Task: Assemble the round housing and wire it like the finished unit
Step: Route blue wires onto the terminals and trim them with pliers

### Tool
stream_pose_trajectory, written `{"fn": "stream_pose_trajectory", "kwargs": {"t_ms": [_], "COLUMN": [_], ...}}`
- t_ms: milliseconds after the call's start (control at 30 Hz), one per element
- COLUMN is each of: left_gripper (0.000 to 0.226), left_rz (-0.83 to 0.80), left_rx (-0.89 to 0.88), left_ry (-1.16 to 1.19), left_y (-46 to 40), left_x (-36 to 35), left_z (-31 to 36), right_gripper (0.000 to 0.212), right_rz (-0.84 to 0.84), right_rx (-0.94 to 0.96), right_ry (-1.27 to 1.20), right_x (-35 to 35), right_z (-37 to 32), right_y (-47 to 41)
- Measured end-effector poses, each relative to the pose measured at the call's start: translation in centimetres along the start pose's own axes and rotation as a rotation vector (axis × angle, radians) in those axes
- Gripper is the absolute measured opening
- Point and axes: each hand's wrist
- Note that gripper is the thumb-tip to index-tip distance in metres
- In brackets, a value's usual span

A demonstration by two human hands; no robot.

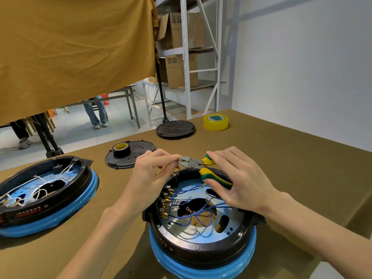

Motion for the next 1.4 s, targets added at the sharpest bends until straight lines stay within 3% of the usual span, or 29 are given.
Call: {"fn": "stream_pose_trajectory", "kwargs": {"t_ms": [133,233,333,433,600,733,800,900,967,1067,1133,1267,1400], "left_gripper": [0.027,0.029,0.023,0.016,0.018,0.019,0.019,0.015,0.015,0.025,0.032,0.025,0.028], "left_rz": [0.023,0.051,0.07,0.078,0.085,0.074,0.092,0.12,0.133,0.107,0.057,0.033,-0.075], "left_rx": [0.016,0.063,0.076,0.096,0.142,0.209,0.248,0.325,0.372,0.437,0.416,0.368,0.288], "left_ry": [0.02,0.052,0.087,0.162,0.299,0.371,0.447,0.557,0.649,0.856,0.915,0.85,0.759], "left_y": [0.2,0.4,0.6,0.8,0.7,0.4,0.3,0.2,0.2,0.1,0.2,0.4,1.0], "left_x": [-0.3,-0.8,-1.3,-1.8,-2.2,-2.0,-2.1,-2.2,-2.1,-1.7,-1.5,-0.8,0.1], "left_z": [0.1,0.1,0.3,0.8,1.5,1.9,2.1,2.5,2.7,3.1,3.2,3.2,2.8], "right_gripper": [0.06,0.059,0.055,0.048,0.042,0.058,0.057,0.029,0.02,0.031,0.036,0.033,0.026], "right_rz": [0.1,0.181,0.075,-0.104,-0.314,-0.344,-0.23,0.038,-0.016,-0.268,-0.296,-0.236,-0.342], "right_rx": [-0.109,-0.356,-0.711,-0.925,-1.047,-1.068,-0.975,-0.792,-0.71,-0.661,-0.654,-0.803,-0.891], "right_ry": [-0.083,-0.139,-0.057,0.101,0.256,0.223,0.089,-0.384,-0.649,-0.982,-1.111,-1.402,-1.539], "right_x": [-0.2,-0.3,-0.7,-1.3,-3.0,-3.3,-3.0,-1.5,-0.4,0.7,1.1,1.5,1.5], "right_z": [0.3,1.6,4.9,8.4,11.9,11.8,10.3,5.9,2.7,-1.5,-3.1,-4.1,-3.6], "right_y": [0.2,0.2,0.2,1.1,3.5,2.8,1.3,-1.9,-3.8,-5.4,-5.8,-6.3,-6.5]}}
Point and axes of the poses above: each hand's wrist, its own y-axis away from the middle knuckle, its own x-axis out of the back of the hand, z = x × y, and after that the axes turned 11 degrees about -y, right-handed
